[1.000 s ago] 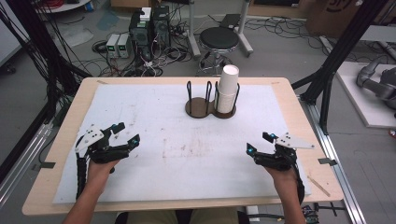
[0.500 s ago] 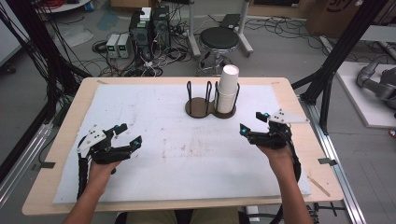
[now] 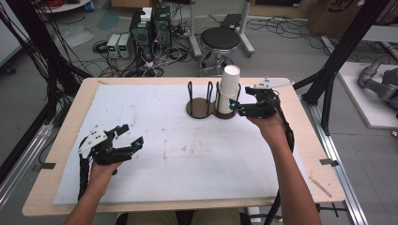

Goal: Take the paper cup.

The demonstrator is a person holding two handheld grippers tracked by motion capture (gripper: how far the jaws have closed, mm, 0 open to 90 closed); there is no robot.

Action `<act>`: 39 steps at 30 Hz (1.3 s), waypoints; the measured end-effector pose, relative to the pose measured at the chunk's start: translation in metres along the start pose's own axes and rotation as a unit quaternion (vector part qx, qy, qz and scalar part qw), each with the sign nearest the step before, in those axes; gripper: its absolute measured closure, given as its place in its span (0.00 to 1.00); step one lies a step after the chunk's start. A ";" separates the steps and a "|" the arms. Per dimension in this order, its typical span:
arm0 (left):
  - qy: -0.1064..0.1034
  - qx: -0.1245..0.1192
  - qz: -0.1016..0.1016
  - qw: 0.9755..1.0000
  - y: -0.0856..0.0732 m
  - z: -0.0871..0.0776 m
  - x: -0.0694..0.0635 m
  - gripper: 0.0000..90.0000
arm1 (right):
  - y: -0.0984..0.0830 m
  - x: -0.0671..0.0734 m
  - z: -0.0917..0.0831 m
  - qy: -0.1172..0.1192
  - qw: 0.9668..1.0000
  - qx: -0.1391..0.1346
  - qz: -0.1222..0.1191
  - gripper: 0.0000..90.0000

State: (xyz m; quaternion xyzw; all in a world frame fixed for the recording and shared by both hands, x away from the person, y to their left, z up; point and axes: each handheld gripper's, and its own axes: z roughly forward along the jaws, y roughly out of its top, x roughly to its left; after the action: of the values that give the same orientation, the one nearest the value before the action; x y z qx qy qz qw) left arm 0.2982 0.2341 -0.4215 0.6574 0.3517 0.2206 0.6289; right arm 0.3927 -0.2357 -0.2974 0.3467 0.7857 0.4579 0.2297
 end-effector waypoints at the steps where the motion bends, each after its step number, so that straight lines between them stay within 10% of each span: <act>1: 0.000 0.000 0.000 1.000 0.000 0.000 0.000 0.19 | 0.005 -0.001 0.003 -0.001 1.000 0.003 -0.004 0.22; 17: -0.004 -0.004 -0.006 1.000 -0.001 0.002 0.002 0.19 | 0.043 -0.034 0.050 -0.036 0.998 0.051 0.025 0.22; 39: -0.005 -0.004 -0.014 1.000 -0.001 0.002 0.008 0.19 | 0.052 -0.049 0.094 -0.082 0.992 0.082 0.055 0.31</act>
State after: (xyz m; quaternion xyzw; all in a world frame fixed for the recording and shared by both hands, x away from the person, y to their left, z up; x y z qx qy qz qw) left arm 0.3049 0.2383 -0.4241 0.6511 0.3570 0.2100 0.6361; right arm 0.5065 -0.2022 -0.2941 0.4438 0.7785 0.3740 0.2390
